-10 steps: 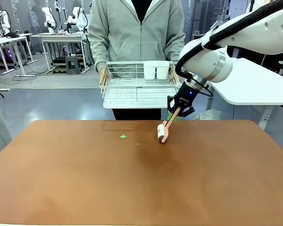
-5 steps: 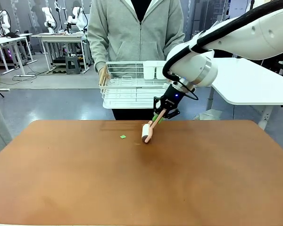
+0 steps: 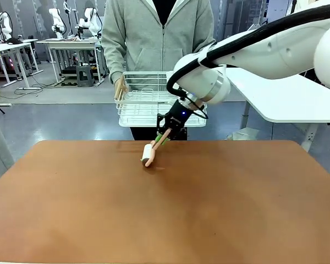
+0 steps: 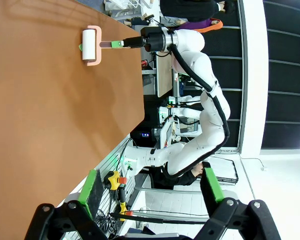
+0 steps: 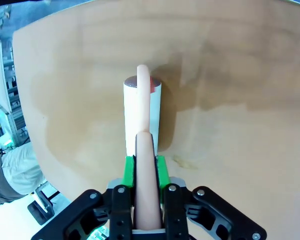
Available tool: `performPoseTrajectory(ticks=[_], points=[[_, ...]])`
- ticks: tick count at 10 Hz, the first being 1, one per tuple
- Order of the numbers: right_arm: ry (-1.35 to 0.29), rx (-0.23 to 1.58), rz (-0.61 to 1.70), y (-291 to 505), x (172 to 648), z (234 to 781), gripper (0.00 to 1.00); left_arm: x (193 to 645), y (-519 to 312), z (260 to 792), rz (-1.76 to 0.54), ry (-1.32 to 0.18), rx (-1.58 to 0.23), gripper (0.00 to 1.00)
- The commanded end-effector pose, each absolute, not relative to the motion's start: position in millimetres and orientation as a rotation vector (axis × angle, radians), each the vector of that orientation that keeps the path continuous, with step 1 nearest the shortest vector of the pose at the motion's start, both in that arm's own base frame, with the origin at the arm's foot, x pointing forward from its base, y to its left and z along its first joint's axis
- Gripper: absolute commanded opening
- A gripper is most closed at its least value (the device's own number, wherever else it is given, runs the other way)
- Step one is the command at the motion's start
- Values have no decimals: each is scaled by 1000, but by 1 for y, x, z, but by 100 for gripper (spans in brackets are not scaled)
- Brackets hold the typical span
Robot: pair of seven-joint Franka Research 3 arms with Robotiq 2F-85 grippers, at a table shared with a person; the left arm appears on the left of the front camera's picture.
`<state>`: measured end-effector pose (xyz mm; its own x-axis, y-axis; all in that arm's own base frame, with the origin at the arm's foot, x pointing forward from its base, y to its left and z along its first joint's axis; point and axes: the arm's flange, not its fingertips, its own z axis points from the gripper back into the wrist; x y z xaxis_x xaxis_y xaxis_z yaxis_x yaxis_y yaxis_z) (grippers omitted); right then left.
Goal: Clean the table.
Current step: Clean the table with the Lint Roller when the human lifts the Dish drying rack.
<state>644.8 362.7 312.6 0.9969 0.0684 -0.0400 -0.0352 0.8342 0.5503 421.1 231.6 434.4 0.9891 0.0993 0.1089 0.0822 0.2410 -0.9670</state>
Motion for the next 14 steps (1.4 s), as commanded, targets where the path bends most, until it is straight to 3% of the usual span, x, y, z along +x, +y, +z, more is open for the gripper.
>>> performPoseTrajectory(ticks=[1,7,9,11,14], points=[[217,503,115,396,627,284,22,419,233,435,8,-159,-1319,100],[161,493,108,418,631,308,22,419,233,435,8,-159,-1319,100],[133,496,146,403,621,348,22,419,233,435,8,-159,-1319,100],[66,368,214,376,586,421,22,419,233,435,8,-159,-1319,100],[28,241,193,342,555,443,22,419,233,435,8,-159,-1319,100]])
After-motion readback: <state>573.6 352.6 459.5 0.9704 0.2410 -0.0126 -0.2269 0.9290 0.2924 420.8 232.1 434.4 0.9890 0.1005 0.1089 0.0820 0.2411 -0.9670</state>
